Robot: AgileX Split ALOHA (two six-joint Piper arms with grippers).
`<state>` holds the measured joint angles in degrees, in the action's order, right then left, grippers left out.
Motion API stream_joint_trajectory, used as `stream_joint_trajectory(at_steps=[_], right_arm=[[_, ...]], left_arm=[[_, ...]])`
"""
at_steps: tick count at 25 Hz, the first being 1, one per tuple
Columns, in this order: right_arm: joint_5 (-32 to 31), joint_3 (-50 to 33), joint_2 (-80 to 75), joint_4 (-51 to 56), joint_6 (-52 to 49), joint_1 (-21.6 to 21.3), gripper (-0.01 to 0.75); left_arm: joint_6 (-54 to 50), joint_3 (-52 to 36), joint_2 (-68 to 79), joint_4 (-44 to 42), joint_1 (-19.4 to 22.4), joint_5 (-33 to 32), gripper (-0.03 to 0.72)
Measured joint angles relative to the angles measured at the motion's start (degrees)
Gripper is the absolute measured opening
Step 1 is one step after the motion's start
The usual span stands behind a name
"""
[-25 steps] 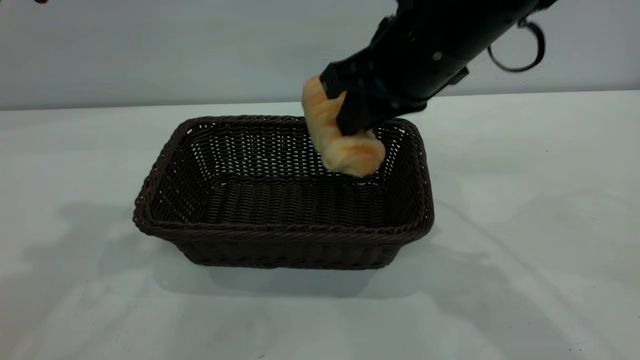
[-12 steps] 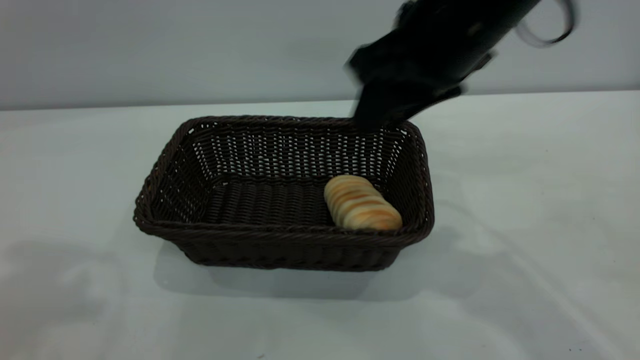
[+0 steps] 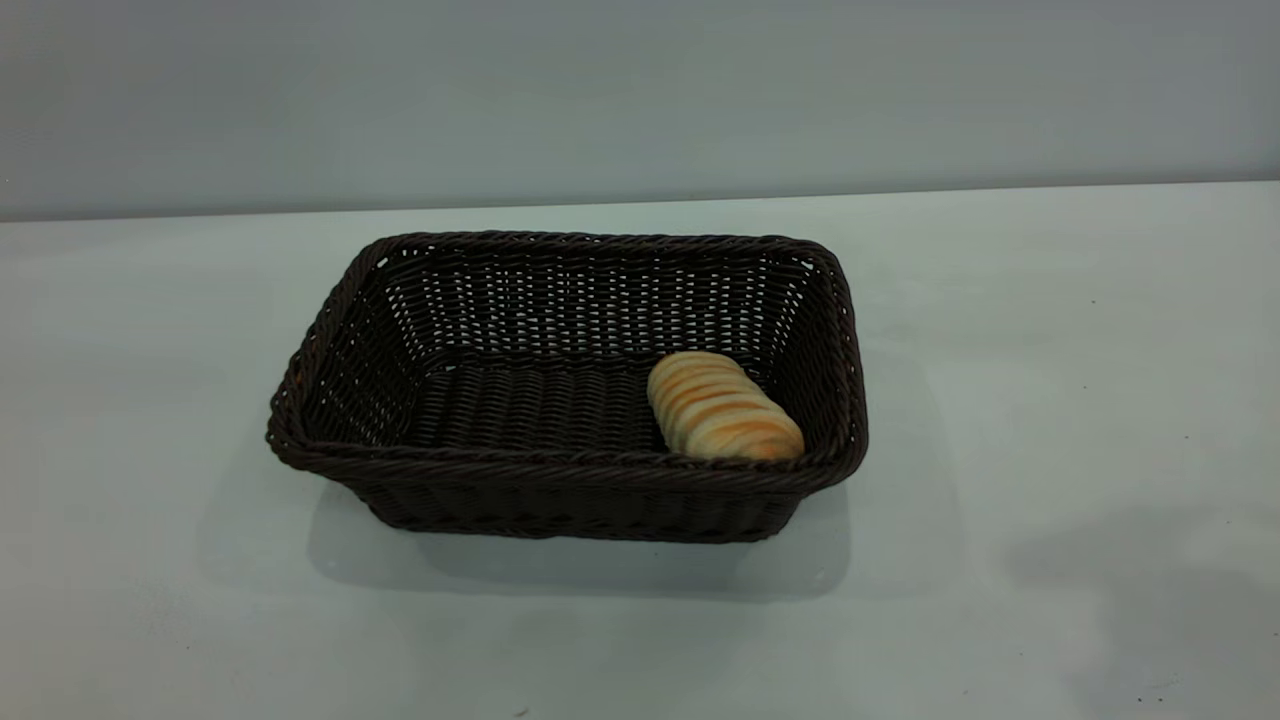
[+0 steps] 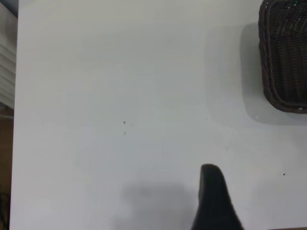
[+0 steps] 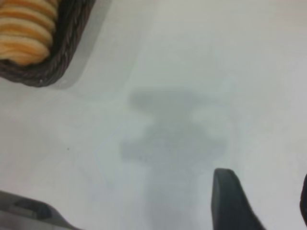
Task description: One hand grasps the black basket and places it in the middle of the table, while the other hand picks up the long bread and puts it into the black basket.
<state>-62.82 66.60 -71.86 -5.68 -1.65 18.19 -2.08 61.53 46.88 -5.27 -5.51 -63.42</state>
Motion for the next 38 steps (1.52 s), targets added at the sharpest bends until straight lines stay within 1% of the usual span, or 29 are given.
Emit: stream_joint_trajectory(at_steps=[3, 5, 12, 16, 23, 28, 32, 38], right_arm=[[-2.3, -3.8, 10.9, 0.0, -0.1, 0.0, 0.339], [-3.1, -8.0, 17.8, 0.8, -0.1, 0.0, 0.339], [-4.5, -23.1, 43.4, 4.6, 0.9, 0.0, 0.339], [-4.9, -28.8, 54.0, 5.7, 1.0, 0.0, 0.339], [-4.9, -34.0, 60.5, 8.1, 3.3, 0.0, 0.339], [-1.9, -36.7, 63.0, 8.0, 5.4, 0.0, 0.335], [0.0, -37.9, 63.5, 8.4, 5.4, 0.0, 0.334], [-0.5, -39.1, 63.5, 8.5, 5.4, 0.0, 0.334]], left_arm=[[-0.4, -5.5, -7.6, 0.0, 0.0, 0.5, 0.544], [-0.4, -8.3, -12.2, 0.0, 0.0, 0.5, 0.544], [-0.6, -15.8, -24.8, 1.4, 0.0, -0.5, 0.544], [-0.6, -20.2, -30.6, 1.4, 0.0, -2.2, 0.544], [-0.6, -27.2, -39.6, 1.6, 0.0, -2.9, 0.544], [-0.7, -29.5, -44.7, 1.6, 0.0, -2.9, 0.544], [-0.7, -29.7, -46.0, 1.6, 0.0, -2.9, 0.544], [-0.7, -32.6, -46.1, 2.3, 0.0, -1.5, 0.544]])
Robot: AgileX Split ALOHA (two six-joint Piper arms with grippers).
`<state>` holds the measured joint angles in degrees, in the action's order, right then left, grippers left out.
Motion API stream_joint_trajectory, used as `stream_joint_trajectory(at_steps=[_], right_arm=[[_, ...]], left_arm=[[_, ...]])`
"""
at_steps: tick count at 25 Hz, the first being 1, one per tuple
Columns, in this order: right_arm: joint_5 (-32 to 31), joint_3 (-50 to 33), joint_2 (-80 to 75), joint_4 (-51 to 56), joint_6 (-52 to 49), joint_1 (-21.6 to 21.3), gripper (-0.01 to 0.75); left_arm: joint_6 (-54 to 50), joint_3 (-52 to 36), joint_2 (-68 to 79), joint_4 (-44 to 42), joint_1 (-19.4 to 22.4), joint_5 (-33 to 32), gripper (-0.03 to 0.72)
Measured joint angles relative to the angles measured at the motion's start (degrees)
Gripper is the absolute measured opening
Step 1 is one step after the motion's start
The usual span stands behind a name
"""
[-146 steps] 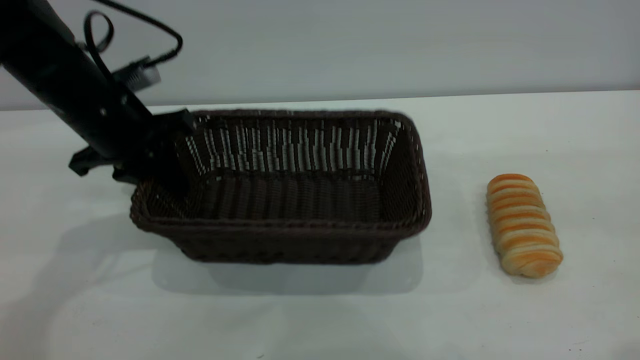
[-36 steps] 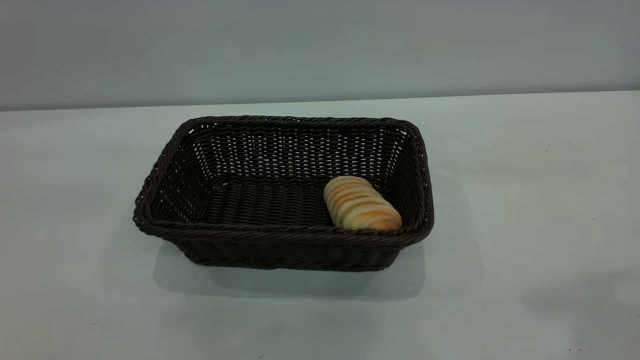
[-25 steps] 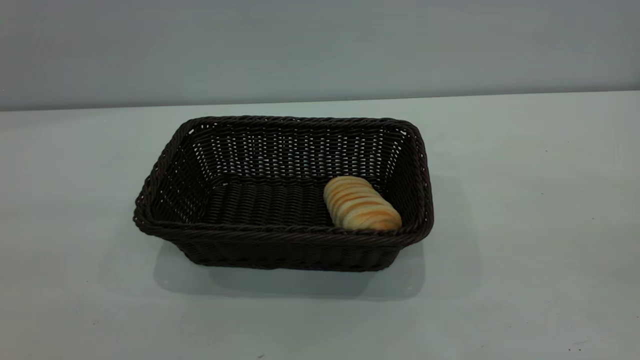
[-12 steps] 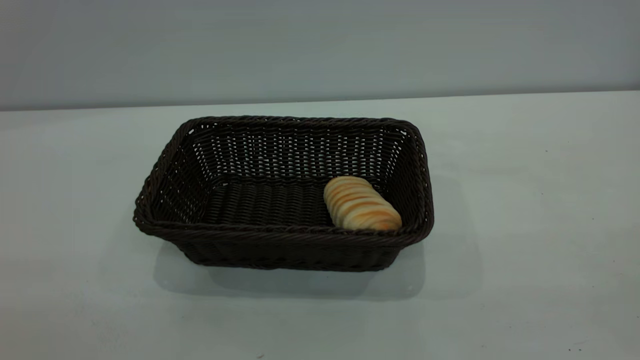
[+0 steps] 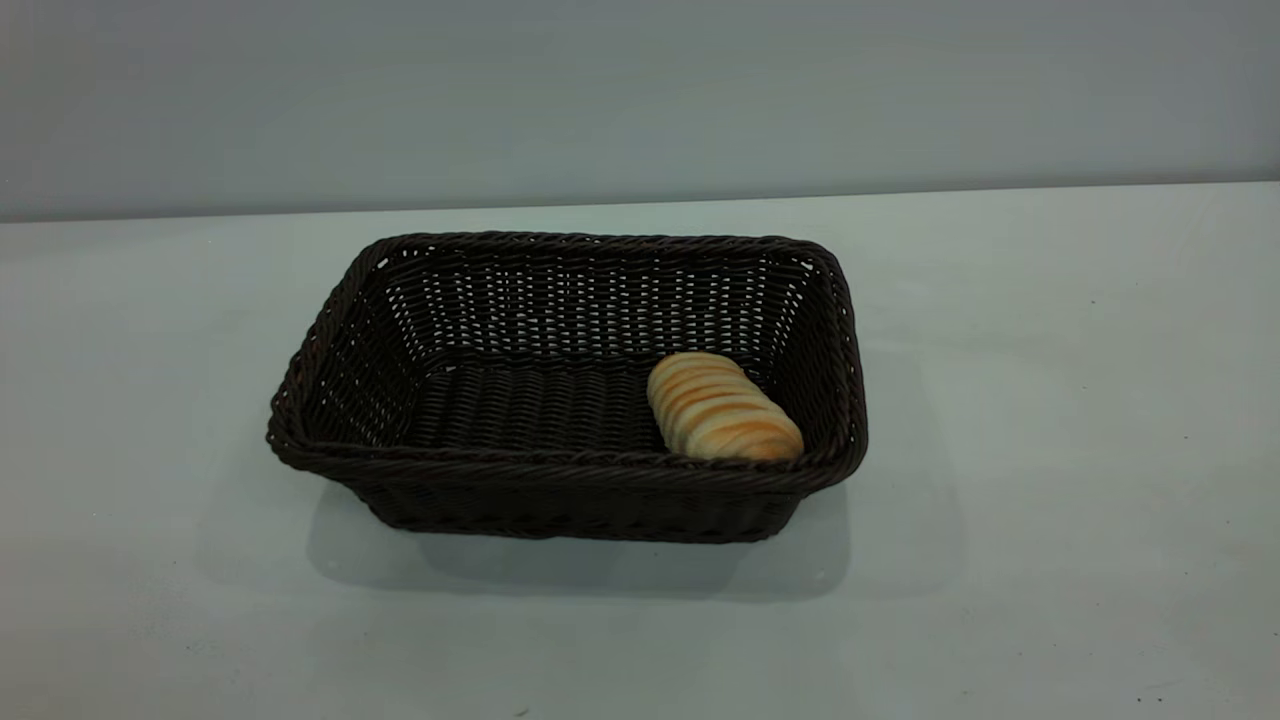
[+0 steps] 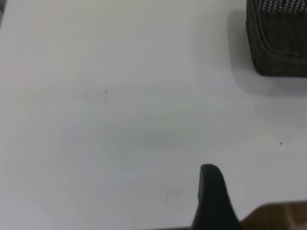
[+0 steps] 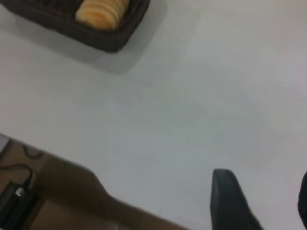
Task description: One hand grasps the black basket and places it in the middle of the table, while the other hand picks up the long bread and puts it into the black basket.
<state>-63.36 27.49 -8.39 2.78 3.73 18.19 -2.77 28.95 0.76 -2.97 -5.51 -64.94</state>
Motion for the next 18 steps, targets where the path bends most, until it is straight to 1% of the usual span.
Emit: stream_joint_trajectory(at_steps=[18], right_arm=[[-0.5, -0.2, 0.0, -0.1, 0.0, 0.0, 0.333]], left_arm=[[0.0, -0.9, 0.0, 0.3, 0.0, -0.1, 0.544]])
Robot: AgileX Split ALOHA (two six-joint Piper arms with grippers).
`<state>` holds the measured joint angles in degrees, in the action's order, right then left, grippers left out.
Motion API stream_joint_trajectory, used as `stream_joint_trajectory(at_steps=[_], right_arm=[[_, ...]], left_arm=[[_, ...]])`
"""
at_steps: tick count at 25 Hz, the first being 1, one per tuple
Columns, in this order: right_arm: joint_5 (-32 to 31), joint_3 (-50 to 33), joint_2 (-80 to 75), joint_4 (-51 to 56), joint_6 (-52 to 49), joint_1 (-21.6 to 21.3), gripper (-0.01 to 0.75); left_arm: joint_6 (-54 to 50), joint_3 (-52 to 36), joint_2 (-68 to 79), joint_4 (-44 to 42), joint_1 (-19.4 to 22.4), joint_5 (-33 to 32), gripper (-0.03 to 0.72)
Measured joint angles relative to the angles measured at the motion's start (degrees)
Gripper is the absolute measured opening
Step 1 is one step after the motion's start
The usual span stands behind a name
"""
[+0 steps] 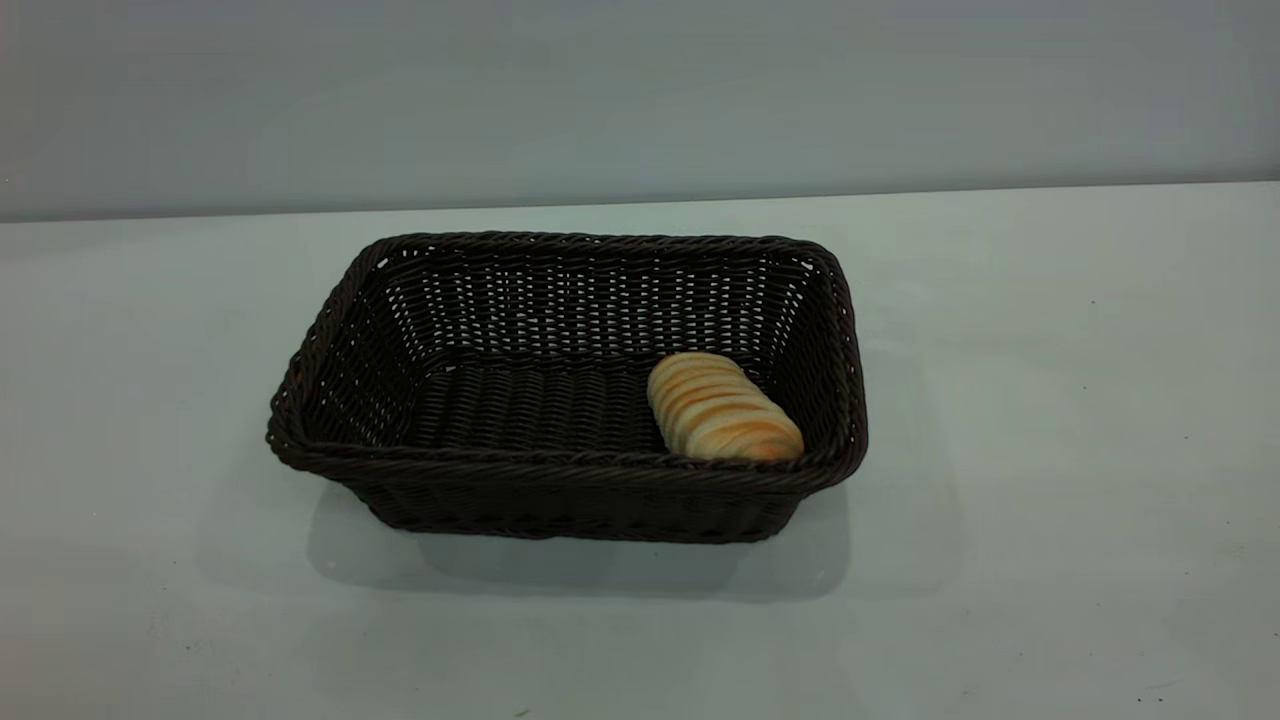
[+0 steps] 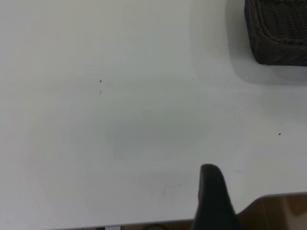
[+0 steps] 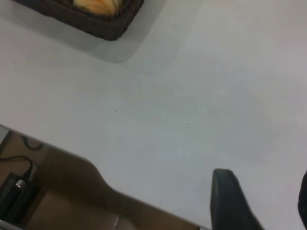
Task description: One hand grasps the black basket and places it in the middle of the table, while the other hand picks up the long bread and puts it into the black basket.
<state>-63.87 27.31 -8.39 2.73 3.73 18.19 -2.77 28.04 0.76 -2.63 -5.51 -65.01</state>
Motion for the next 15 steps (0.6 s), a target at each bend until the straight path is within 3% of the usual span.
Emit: stream_joint_trajectory(at_steps=[4, 10, 12, 15], right_arm=[[0.0, 0.0, 0.5, 0.1, 0.0, -1.7, 0.333], [-0.1, 0.0, 3.1, 0.7, 0.0, -16.8, 0.333], [-0.1, 0.0, 3.3, 0.7, 0.0, -20.1, 0.333], [-0.1, 0.0, 3.3, 0.8, 0.0, -21.2, 0.333]], left_arm=[[0.1, 0.0, 0.0, 0.0, 0.0, 0.0, 0.544], [0.1, 0.0, -1.8, 0.0, 0.0, -0.1, 0.544], [0.1, 0.0, -1.9, 0.0, 0.0, -0.1, 0.544], [0.1, 0.0, -1.9, 0.0, 0.0, -0.1, 0.544]])
